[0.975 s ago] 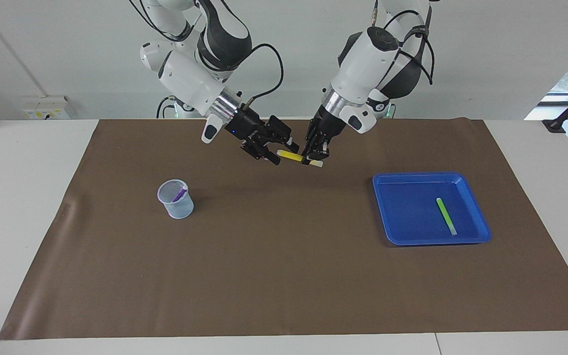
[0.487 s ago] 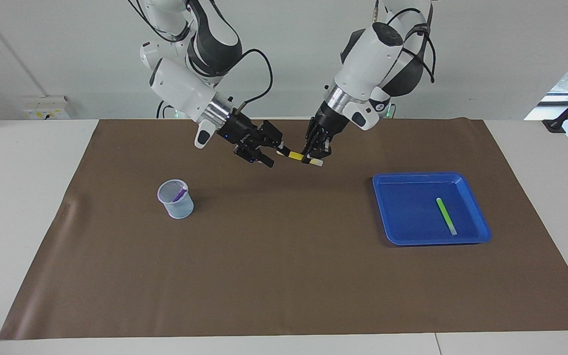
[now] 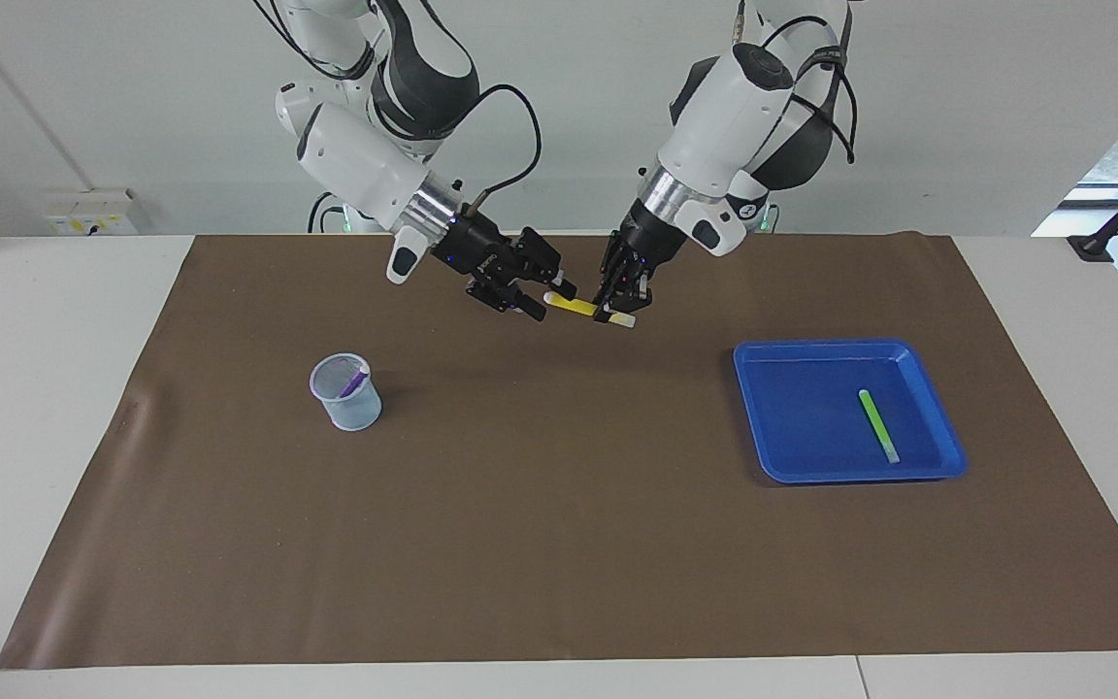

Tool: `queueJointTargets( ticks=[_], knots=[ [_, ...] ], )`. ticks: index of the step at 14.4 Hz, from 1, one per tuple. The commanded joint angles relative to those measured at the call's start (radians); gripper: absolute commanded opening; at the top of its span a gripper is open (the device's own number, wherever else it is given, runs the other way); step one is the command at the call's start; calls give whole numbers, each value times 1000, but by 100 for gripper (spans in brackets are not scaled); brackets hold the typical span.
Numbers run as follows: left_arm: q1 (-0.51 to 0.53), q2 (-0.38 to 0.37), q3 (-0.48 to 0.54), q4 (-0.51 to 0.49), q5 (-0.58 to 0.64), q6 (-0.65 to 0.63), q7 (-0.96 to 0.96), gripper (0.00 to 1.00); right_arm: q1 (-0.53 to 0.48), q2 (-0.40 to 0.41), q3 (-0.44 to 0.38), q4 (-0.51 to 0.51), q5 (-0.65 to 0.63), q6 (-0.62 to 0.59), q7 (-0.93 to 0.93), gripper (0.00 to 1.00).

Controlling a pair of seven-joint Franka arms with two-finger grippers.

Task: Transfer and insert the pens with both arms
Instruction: 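Grasp the yellow pen with the right gripper and open the left gripper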

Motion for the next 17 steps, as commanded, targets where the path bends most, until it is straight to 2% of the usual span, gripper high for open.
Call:
queueJointTargets(
  ticks=[1, 3, 8, 13, 15, 17],
  knots=[
    [1, -17, -1, -14, -19, 8, -15, 0, 8, -9, 8, -6, 29, 21, 3, 55],
    [1, -19, -1, -15, -17, 11, -21, 0, 8, -7, 9, -6, 29, 21, 3, 49],
    [1, -21, 1, -20, -19, 11, -23, 0, 5, -4, 8, -3, 29, 22, 8, 49],
    [-1, -21, 1, -20, -17, 11, -23, 0, -4, 2, 8, 13, 29, 24, 40, 43],
    [-1, -22, 1, -20, -19, 11, -24, 0, -3, 0, 8, 11, 29, 25, 40, 35],
    [-2, -22, 1, -20, -17, 11, -24, 0, -3, 0, 8, 11, 29, 24, 39, 10]
  ],
)
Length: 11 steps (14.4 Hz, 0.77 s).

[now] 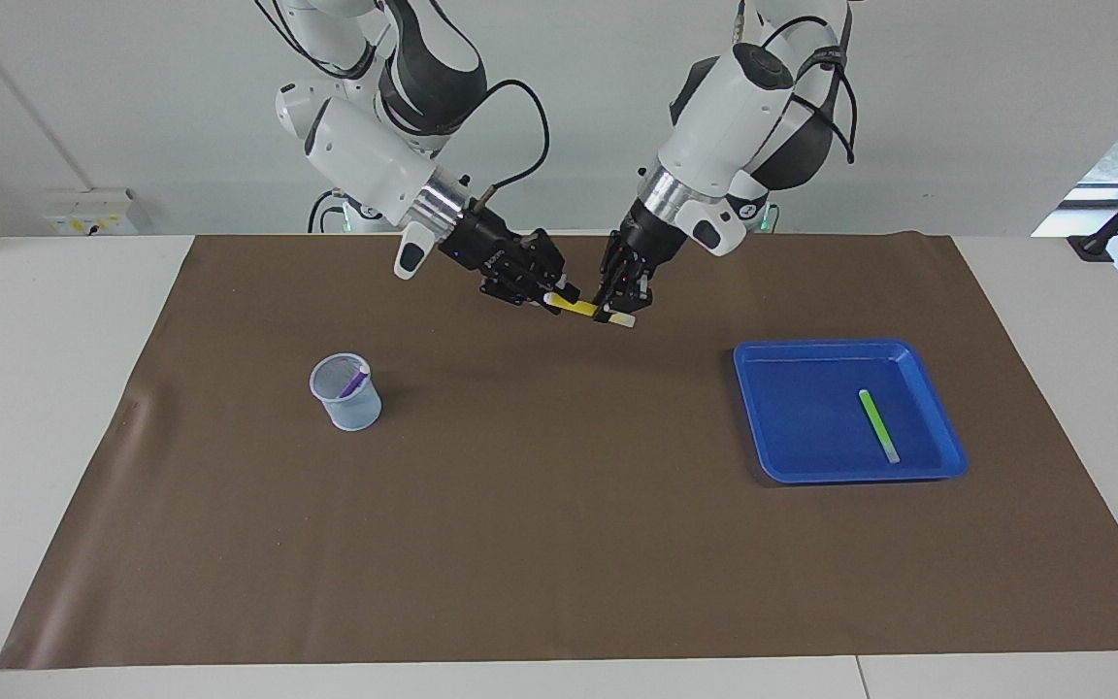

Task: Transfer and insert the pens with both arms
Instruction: 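Grasp the yellow pen with the right gripper and open the left gripper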

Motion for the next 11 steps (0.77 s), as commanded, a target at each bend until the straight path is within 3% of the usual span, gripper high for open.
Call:
queueJointTargets(
  ticks=[1, 7, 8, 9, 11],
  knots=[
    [-2, -22, -1, -21, -18, 9, -12, 0, -11, 0, 9, 4, 28, 8, 4, 0],
    [-1, -23, 1, -21, -17, 7, -3, 0, -14, 0, 9, 4, 28, 8, 27, 0],
    [-1, -23, 1, -20, -17, 7, 1, 66, -14, 0, 9, 4, 28, 8, 26, 0],
    [-1, -23, 2, -20, -15, 6, 6, 100, -14, 0, 8, 4, 25, 6, 23, 0],
    [5, -23, 4, -20, -14, 2, 11, 100, -34, 0, 6, 4, 2, -3, 12, 0]
  ],
)
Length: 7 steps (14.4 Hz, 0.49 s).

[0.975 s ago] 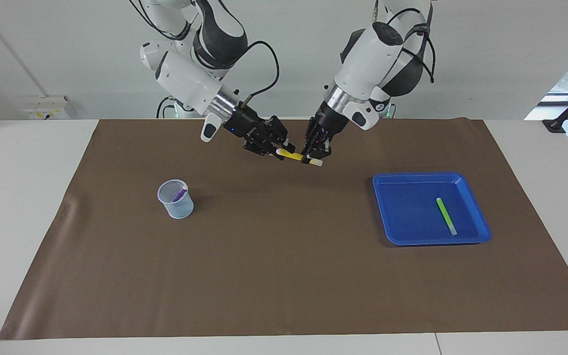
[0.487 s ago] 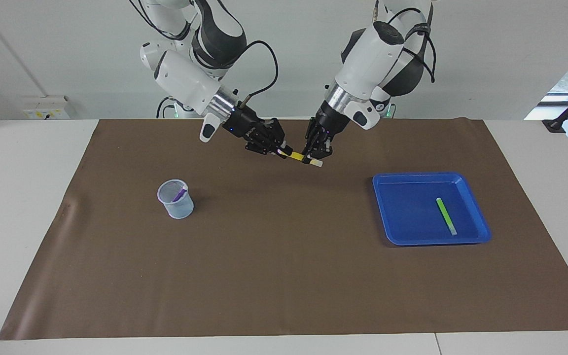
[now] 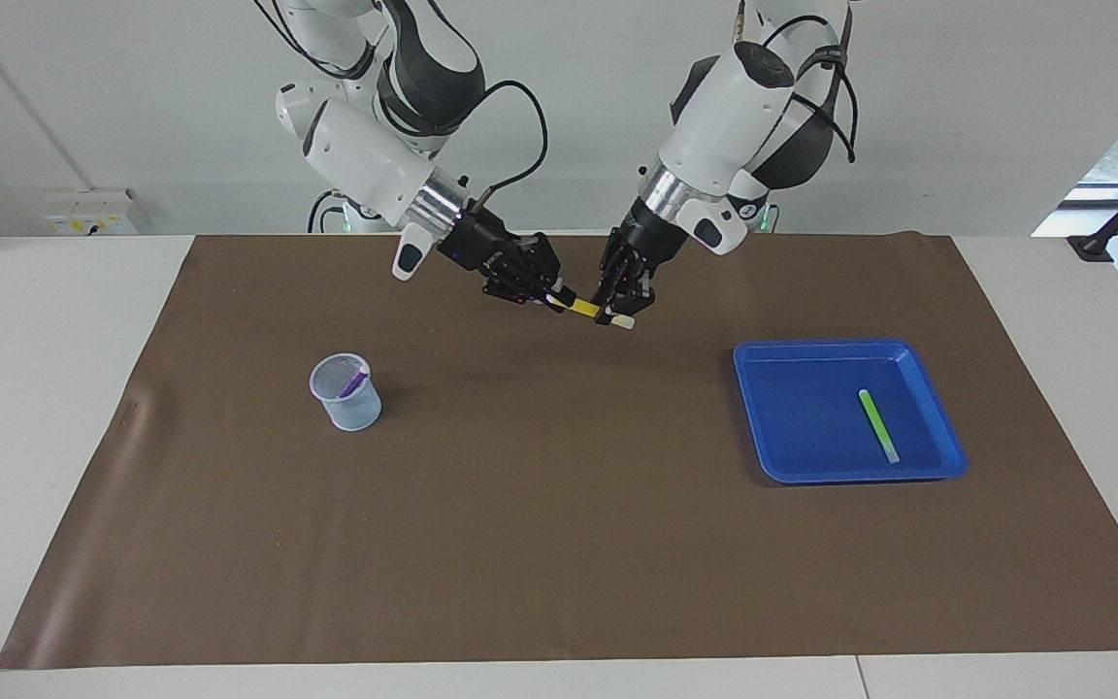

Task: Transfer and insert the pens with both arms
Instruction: 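Grasp the yellow pen with the right gripper and open the left gripper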

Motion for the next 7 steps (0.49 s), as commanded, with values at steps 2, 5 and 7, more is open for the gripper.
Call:
queueJointTargets(
  ticks=[2, 5, 7],
  knots=[
    [14, -23, 9, -20, -4, -11, 61, 100, -42, -1, 6, 3, -90, -9, -45, 0],
    [72, -23, 12, -20, 8, -55, 245, 100, -117, -9, 3, 17, -328, -93, -85, 0],
    [118, -32, 11, -38, 61, -68, 366, 100, -199, 20, 6, 142, -563, -276, -98, 0]
  ],
)
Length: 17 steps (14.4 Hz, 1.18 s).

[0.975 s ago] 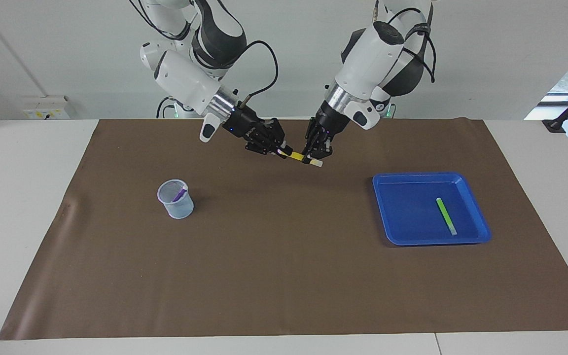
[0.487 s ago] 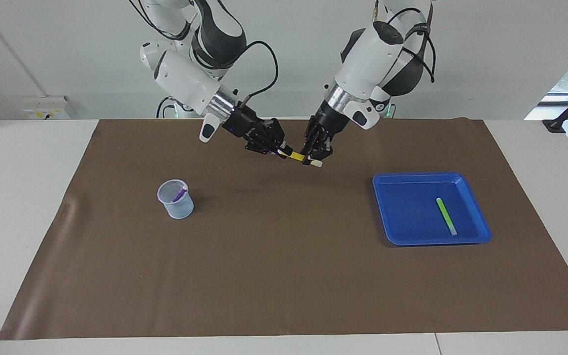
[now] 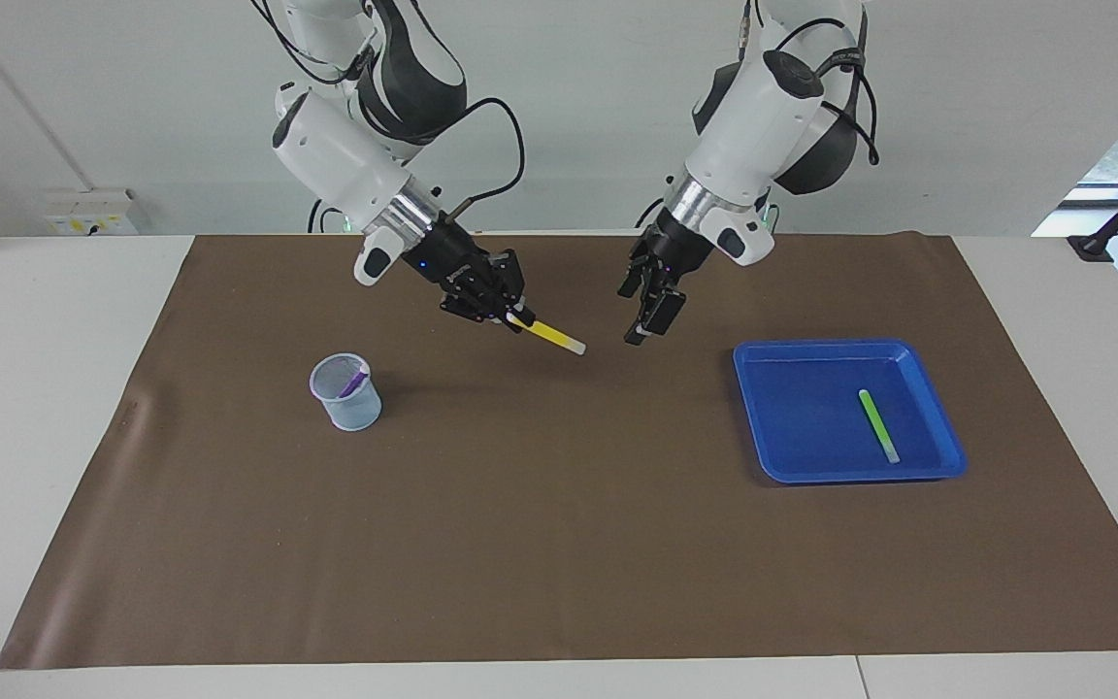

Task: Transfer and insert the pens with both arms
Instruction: 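Insert the yellow pen into the cup with the right gripper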

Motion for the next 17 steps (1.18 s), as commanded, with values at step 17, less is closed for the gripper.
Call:
queueJointTargets(
  ticks=[17],
  knots=[
    [524, -58, -2, -282, 60, 64, 1827, 100, -264, 4, 8, -62, -691, -237, -474, 4]
  ],
)
